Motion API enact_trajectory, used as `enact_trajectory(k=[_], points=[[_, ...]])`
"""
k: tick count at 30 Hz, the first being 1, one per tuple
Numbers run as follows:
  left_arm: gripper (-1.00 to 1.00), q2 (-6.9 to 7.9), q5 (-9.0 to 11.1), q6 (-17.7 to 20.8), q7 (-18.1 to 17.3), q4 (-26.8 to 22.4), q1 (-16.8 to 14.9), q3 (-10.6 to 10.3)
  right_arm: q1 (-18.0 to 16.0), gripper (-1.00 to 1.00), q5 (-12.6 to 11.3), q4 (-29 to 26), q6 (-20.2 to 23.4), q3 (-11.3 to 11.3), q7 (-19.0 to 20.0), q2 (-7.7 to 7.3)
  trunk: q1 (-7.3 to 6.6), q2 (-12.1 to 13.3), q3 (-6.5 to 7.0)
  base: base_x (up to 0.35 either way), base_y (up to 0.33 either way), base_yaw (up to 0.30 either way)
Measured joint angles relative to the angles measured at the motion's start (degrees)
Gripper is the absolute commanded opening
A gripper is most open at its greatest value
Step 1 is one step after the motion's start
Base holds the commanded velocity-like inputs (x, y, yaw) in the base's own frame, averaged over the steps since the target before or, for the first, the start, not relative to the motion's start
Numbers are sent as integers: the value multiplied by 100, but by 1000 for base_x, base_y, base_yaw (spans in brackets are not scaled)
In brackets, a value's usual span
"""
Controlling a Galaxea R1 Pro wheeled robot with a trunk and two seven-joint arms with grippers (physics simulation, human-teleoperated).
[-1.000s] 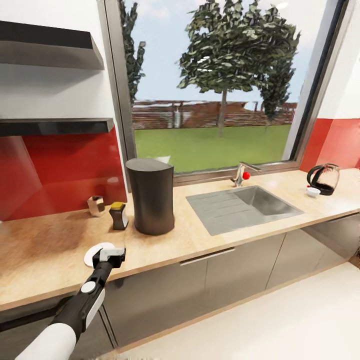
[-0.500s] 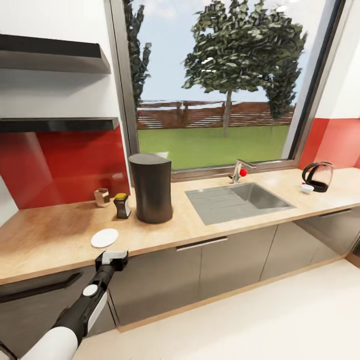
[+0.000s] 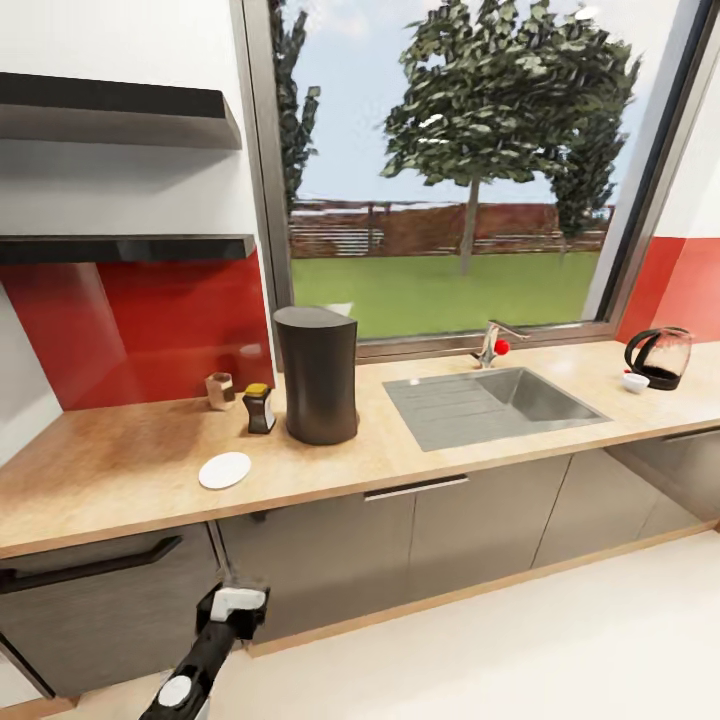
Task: Set up a coffee station on the kitchen countertop: keep the coffee maker on the countertop, move the bottle of coffee from the kitchen shelf to the counter next to the coffee maker, place a paper coffee filter on top of the coffee maker, put the saucer next to the coffee maker with the coffee cup on the saucer, and place the electric kettle next to the coffee maker.
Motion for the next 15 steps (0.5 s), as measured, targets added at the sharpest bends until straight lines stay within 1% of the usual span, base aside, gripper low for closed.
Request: enact_trajectory(k=[1,2,5,8,9,10,13,14,15], points=[[100,5,2,-8,0,-3,316,-2,1,100,0,-34,0,1,0,0,0,0,-1,0,0,0],[100,17,-2,-13,-1,0,470,-2,0,100,0,-83,0,6,-2,3,0,0,0,0,0,0],[100,40,-3,-10,4,40,701,10,1,100,0,-108,0,2,-1,4,0,0,0,0,0,0],[100,92,-17,4,51,85,1091,42,1,100,-11,-119,2,-16,-3,1,0,0,-1,0,0,0],[100,103,-17,7,57,85,1150,50,1,100,-13,-119,3,-20,-3,1,0,0,0,0,0,0],[100,167,-14,26,71,99,1321,70,1,100,-15,-120,7,-28,-2,2,0,0,-1,0,0,0],[100,262,-7,44,85,263,1450,80,1,100,-17,-120,8,-25,-1,16,0,0,0,0,0,0],[100,287,-4,45,91,416,1471,83,1,100,-17,-120,6,-21,-1,25,0,0,0,0,0,0],[100,298,-3,48,93,542,1479,85,1,100,-17,-120,4,-20,-4,29,0,0,0,0,0,189]])
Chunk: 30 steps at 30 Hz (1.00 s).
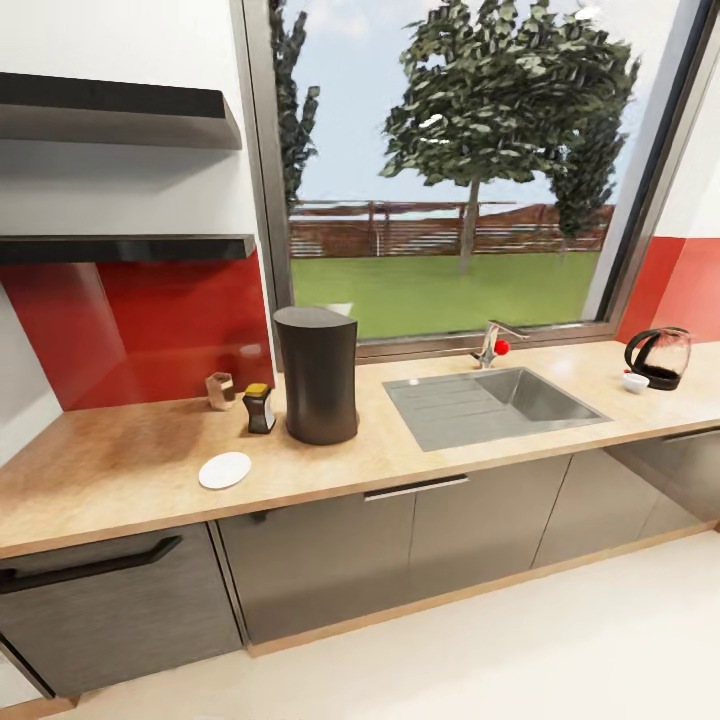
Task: Set up a coffee station on the kitchen countertop: keep the coffee maker on the countertop, move the bottle of coffee from the kitchen shelf to the counter next to the coffee maker, place a paper coffee filter on top of the coffee maker, put the saucer next to the coffee maker with the coffee cup on the saucer, and place the electric kettle next to the coffee maker.
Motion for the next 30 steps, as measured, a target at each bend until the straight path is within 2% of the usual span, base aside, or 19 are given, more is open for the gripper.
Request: enact_trajectory(k=[1,2,5,12,30], points=[[100,13,-5,41,14,570,2,33,-1,100,11,6,4,13,-4,6,0,0,1,0,0,220],[100,13,-6,49,16,801,3,35,-1,100,14,8,5,15,-5,6,0,0,0,0,0,240],[100,12,1,59,47,1091,1,40,-2,100,17,11,5,19,-7,7,0,-1,0,0,0,267],[100,-7,10,67,288,1288,4,40,-1,100,18,10,5,19,-7,7,0,0,-8,0,0,274],[100,-24,18,75,352,1892,5,47,-1,100,18,-2,5,19,-7,15,0,-1,-50,0,0,275]])
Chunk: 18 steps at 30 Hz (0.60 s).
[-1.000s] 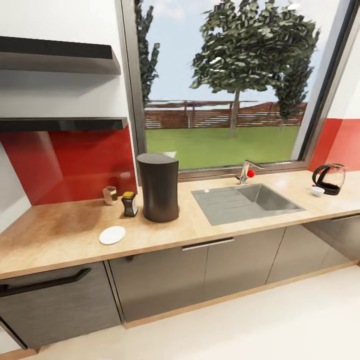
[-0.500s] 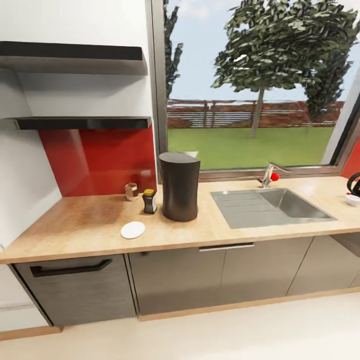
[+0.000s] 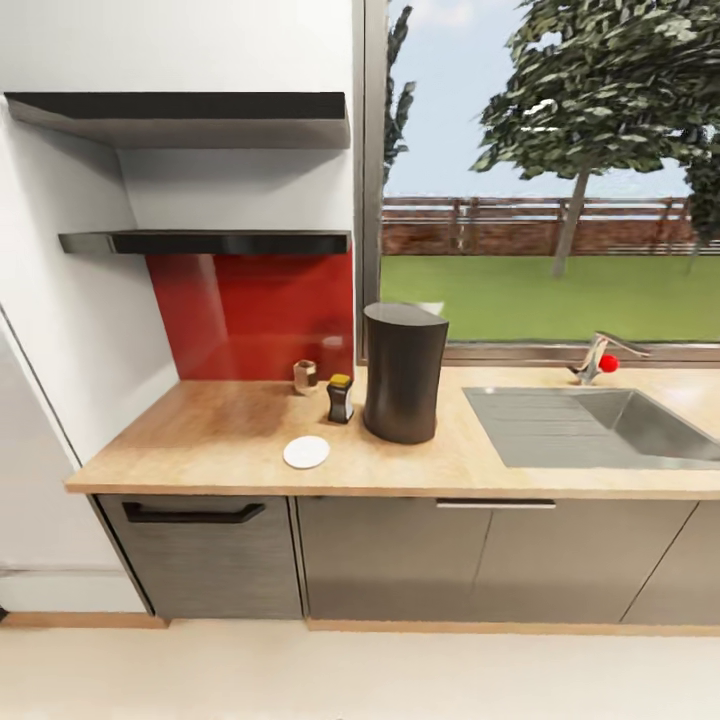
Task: Set up a coffee station on the kitchen countertop: keep the coffee maker on the countertop, move the bottle of coffee from the kitchen shelf to the counter next to the coffee maker, place a paper coffee filter on top of the coffee maker, put the saucer next to the coffee maker with the coffee cup on the saucer, and place the electric kettle next to the coffee maker.
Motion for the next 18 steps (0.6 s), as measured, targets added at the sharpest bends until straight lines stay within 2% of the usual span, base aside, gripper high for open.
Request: enact_trajectory(k=[4,10,12,14,18], points=[[100,17,1,82,-2,140,0,2,0,100,9,-197,0,-6,-2,0,0,0,-14,0,0,237],[100,-46,-23,88,-30,153,-1,-47,1,100,8,-280,-5,-13,-2,-27,0,0,-34,0,0,12],[100,-21,-9,28,-23,41,-92,-38,-2,100,16,-974,-1,-3,7,-32,0,0,-33,0,0,-1],[100,-12,1,-2,-18,-101,-145,-27,0,100,12,-1429,-5,1,29,-16,0,0,-33,0,0,0],[100,-2,11,-4,-50,-728,-292,-18,0,100,3,-2068,-64,30,147,22,0,0,-33,0,0,0]])
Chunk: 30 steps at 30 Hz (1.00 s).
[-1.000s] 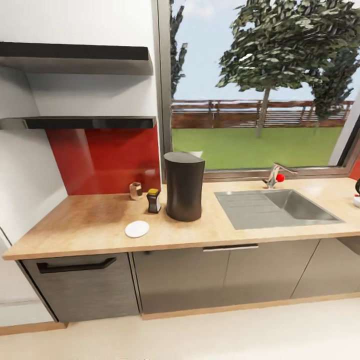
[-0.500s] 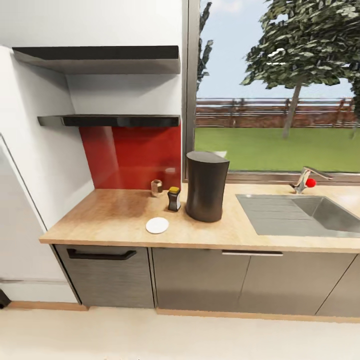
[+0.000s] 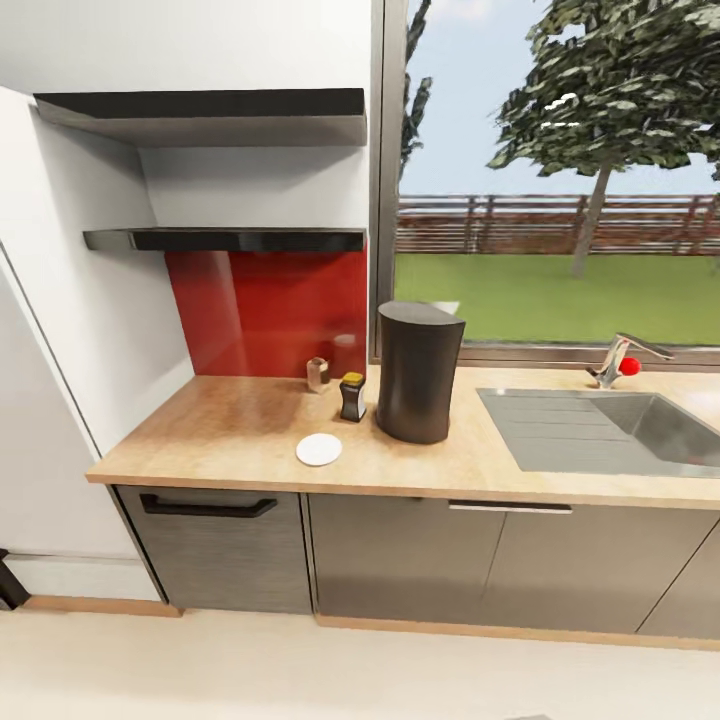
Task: Set up a coffee station on the kitchen countertop: keep the coffee maker on the countertop, move the bottle of coffee from the kitchen shelf to the counter next to the coffee maker, place a paper coffee filter on top of the coffee maker, put the saucer next to the coffee maker with the coffee cup on the saucer, and place the electric kettle next to the coffee maker.
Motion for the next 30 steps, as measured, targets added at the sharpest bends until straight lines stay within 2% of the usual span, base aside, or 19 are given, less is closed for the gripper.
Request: enact_trajectory(k=[3,5,9,12,13,15,18,19,20,22,24,25,26,28,30], points=[[100,2,4,37,-16,-784,-58,6,-5,100,6,-474,-162,89,436,17,0,0,-1,0,0,0],[100,9,7,67,-25,-1463,-78,6,-7,100,11,-794,-264,137,914,21,0,0,0,0,0,0],[100,18,7,89,-112,-2419,-111,3,-37,100,-6,-1095,-317,164,1423,68,0,0,-1,0,0,0],[100,30,5,231,-382,-3091,-233,-1,-171,100,-14,-1298,-329,171,1569,245,0,0,-1,0,0,0],[100,35,4,418,-521,-3321,-316,-2,-246,100,-17,-1388,-331,172,1594,342,0,1,0,0,0,0],[100,40,1,861,-732,-3686,-474,1,-366,100,-18,-1536,-328,174,1620,506,0,1,-1,0,0,0],[100,44,1,1764,-1018,-4253,-753,64,-557,100,-22,-1767,-304,180,1639,761,0,1,1,0,0,0],[100,46,3,2080,-1113,-4448,-879,132,-651,100,-24,-1853,-295,188,1646,767,-1,1,1,0,0,0],[100,48,3,2241,-1169,-4546,-952,177,-707,100,-23,-1894,-288,202,1653,767,-1,1,0,0,0,0],[100,50,7,2814,-1481,-4817,-1252,393,-938,100,-29,-2007,-251,333,1690,767,0,1,1,0,0,0],[100,50,0,3522,-2073,-4933,-1756,732,-1248,100,-43,-2078,-38,587,1709,768,0,2,1,0,0,0],[100,79,-32,4270,-2473,-4917,-2219,957,-1569,100,-155,-2096,457,680,1713,768,0,3,0,0,0,0],[100,96,-20,4548,-2582,-4903,-2592,1017,-1716,100,-202,-2097,635,701,1714,768,-1,1,2,0,0,0],[100,156,-32,5360,-2819,-4778,-3158,1136,-2138,100,-392,-2111,1229,747,1713,769,0,2,3,0,0,0],[100,192,-38,5929,-2915,-4511,-3689,1181,-2514,100,-621,-2112,1837,768,1712,770,0,2,2,0,0,0]])
